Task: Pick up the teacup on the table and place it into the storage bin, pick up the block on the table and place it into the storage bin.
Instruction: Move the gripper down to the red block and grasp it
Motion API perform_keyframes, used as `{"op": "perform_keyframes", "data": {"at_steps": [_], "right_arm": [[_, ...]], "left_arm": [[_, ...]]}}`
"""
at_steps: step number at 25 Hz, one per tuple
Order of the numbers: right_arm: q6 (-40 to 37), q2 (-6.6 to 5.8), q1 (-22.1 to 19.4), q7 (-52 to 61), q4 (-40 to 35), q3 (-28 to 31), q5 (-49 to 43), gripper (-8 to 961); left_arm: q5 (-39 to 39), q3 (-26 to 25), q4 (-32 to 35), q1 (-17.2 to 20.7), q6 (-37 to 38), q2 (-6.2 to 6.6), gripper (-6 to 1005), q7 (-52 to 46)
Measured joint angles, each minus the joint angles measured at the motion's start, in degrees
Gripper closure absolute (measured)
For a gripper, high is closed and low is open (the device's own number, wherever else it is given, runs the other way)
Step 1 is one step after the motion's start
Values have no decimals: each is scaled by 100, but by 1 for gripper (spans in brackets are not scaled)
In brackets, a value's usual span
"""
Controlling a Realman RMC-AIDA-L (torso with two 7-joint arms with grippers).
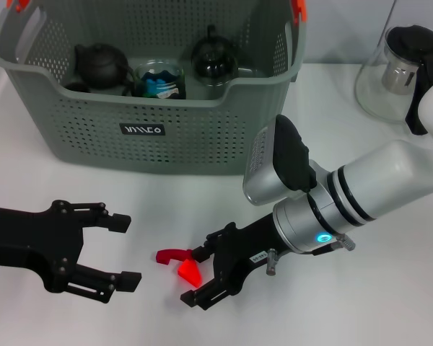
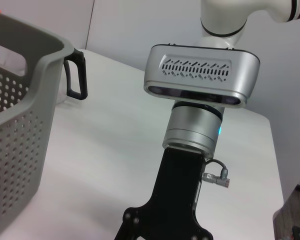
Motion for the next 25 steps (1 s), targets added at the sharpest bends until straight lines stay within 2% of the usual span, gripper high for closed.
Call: {"op": "perform_keyframes", "data": {"at_steps": [11, 17, 25], "right_arm": [[98, -3, -15, -28, -167, -49, 105, 89], [-80, -101, -111, 68, -418, -1, 97, 89], [-264, -131, -48, 609, -442, 11, -456, 88]], "left_arm": [[0, 4, 0, -23, -20, 12, 47, 0], [0, 4, 0, -31, -32, 18, 47, -11], [0, 4, -2, -78, -35, 2, 47, -20]]}}
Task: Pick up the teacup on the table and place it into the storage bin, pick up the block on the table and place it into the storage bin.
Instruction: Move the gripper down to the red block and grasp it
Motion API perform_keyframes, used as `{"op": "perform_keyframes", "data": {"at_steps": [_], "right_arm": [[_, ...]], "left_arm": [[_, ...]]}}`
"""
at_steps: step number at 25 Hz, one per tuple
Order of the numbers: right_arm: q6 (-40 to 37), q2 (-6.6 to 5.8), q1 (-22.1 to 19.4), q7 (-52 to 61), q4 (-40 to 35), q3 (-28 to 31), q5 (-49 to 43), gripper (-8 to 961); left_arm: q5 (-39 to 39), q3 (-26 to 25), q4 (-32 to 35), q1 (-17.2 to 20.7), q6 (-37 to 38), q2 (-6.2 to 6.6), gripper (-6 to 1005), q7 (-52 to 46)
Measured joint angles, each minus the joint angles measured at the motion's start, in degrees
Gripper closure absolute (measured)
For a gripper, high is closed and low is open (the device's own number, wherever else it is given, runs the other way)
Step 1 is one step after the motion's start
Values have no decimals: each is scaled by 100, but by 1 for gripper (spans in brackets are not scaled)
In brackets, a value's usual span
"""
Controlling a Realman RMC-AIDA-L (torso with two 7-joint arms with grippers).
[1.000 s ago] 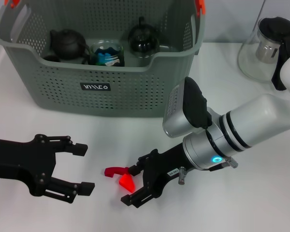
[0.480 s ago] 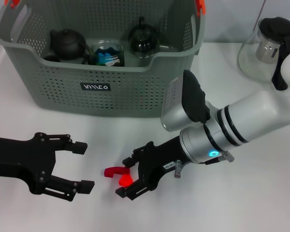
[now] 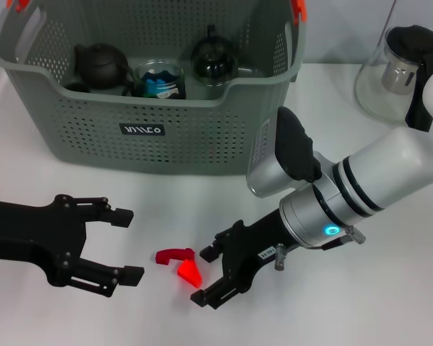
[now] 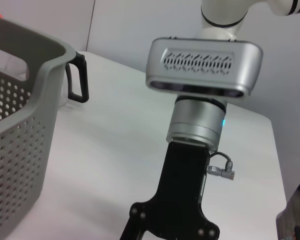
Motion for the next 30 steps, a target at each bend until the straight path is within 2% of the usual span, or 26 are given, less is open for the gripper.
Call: {"op": "perform_keyframes", "data": {"at_steps": [13, 21, 30], "right_arm": [[333, 118, -50, 95, -3, -63, -38, 88], [403, 124, -51, 86, -2, -239, 147, 89], [640, 124, -12, 45, -5, -706, 547, 89]], "left_arm": [[0, 0, -22, -23, 1, -11, 47, 23], [0, 0, -26, -23, 1, -11, 47, 36], [0, 0, -25, -23, 1, -4, 47, 38]]}}
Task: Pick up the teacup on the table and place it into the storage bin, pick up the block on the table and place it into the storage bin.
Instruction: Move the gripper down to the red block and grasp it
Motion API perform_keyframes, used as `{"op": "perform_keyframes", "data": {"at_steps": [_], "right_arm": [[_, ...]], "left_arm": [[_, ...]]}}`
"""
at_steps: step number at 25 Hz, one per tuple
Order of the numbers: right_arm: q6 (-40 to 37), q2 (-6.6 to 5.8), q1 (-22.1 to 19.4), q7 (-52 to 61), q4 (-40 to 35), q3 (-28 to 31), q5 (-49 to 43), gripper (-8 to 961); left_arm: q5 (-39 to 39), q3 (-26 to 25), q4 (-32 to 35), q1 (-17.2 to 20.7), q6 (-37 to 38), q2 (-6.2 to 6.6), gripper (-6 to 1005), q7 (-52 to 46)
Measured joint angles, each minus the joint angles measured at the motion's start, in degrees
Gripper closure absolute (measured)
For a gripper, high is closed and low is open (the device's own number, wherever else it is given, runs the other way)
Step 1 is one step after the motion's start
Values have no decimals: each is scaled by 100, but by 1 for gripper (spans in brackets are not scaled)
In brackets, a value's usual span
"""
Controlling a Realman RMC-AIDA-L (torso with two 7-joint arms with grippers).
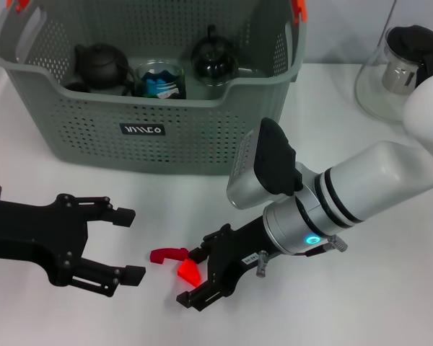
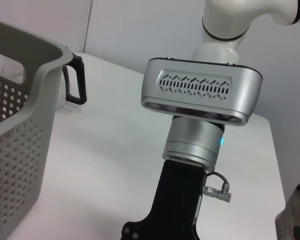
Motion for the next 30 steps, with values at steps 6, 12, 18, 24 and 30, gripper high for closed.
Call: {"op": "perform_keyframes", "data": {"at_steps": [6, 12, 18, 24, 30], "right_arm": [[10, 0, 18, -9, -18, -11, 30, 88], [71, 0, 21, -5, -27, -17, 35, 91], [252, 8, 11, 7, -27, -25, 35, 175], [299, 9, -5, -11, -27, -44, 41, 344], [301, 9, -23, -16, -81, -139, 44, 373]], "left_arm": [[0, 0, 1, 0, 0, 7, 47, 0], [0, 0, 1, -2, 0, 11, 47, 0], [0, 0, 1, -12, 0, 11, 47, 0], [0, 0, -8, -18, 0, 11, 47, 0], [0, 0, -8, -38, -1, 11, 47, 0]]}}
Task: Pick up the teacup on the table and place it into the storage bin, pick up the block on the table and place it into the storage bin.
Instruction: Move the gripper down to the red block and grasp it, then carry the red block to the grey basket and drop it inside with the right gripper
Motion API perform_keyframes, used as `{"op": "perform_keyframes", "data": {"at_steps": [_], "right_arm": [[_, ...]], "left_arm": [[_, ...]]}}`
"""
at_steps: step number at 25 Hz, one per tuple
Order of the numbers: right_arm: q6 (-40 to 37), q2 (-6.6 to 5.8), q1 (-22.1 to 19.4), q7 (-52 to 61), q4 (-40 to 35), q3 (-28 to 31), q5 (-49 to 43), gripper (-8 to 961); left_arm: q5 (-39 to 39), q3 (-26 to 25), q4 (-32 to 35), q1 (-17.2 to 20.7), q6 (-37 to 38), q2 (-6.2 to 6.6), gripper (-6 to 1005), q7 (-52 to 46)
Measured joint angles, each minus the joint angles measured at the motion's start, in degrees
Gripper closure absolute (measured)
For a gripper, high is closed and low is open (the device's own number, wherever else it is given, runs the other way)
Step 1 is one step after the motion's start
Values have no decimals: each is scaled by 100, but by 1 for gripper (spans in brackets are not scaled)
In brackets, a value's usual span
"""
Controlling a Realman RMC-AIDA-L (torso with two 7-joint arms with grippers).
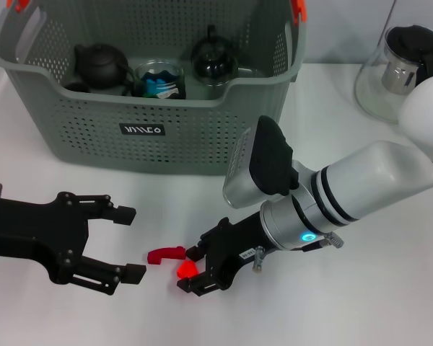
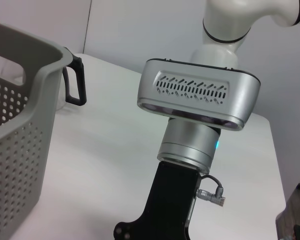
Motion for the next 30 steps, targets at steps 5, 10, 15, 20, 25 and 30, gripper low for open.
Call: {"op": "perform_keyframes", "data": {"at_steps": [5, 10, 15, 20, 25, 30], "right_arm": [[0, 0, -8, -1, -48, -36, 0, 399], [72, 0, -9, 12, -59, -155, 0, 443], [199, 0, -2, 51, -80, -278, 11, 486], [198, -10, -11, 53, -135, -280, 24, 541], [184, -10, -11, 51, -138, -297, 5, 581], [164, -17, -9, 38, -157, -322, -2, 617]], "left_arm": [[0, 0, 0, -6, -16, 0, 47, 0], [0, 0, -5, -9, -37, 0, 47, 0], [0, 7, -9, -7, -52, 0, 47, 0], [0, 9, -9, -7, -52, 0, 47, 0], [0, 9, -9, -19, -52, 0, 47, 0], [0, 9, -9, -22, -59, 0, 47, 0]]}}
